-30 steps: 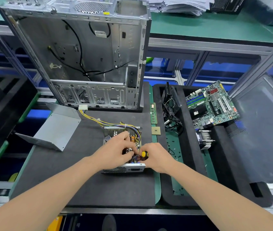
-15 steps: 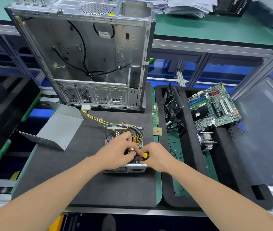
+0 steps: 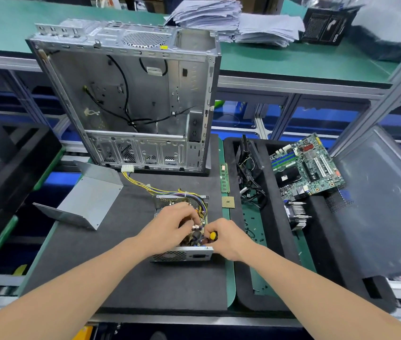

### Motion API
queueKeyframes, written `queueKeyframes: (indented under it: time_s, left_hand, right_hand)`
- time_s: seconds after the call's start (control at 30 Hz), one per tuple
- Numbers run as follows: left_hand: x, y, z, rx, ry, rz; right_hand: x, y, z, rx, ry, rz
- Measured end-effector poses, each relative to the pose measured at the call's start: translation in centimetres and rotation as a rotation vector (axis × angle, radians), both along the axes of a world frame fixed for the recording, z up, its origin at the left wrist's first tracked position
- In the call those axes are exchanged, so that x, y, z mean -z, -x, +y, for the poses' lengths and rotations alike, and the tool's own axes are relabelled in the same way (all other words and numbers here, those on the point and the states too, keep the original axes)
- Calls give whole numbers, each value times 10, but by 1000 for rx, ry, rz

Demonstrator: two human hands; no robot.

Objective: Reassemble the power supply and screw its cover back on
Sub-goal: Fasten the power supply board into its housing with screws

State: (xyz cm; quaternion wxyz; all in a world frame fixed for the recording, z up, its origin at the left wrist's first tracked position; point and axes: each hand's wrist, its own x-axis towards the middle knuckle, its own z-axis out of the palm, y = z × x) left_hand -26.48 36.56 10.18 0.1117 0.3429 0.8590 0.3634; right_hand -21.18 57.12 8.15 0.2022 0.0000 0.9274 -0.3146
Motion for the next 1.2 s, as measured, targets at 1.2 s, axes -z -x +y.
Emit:
queueKeyframes:
  time_s: [1.2]
  left_hand:
    - [-42,44,-70,323,117,3]
  right_hand:
    - [-114,41,-46,-347,-373,146]
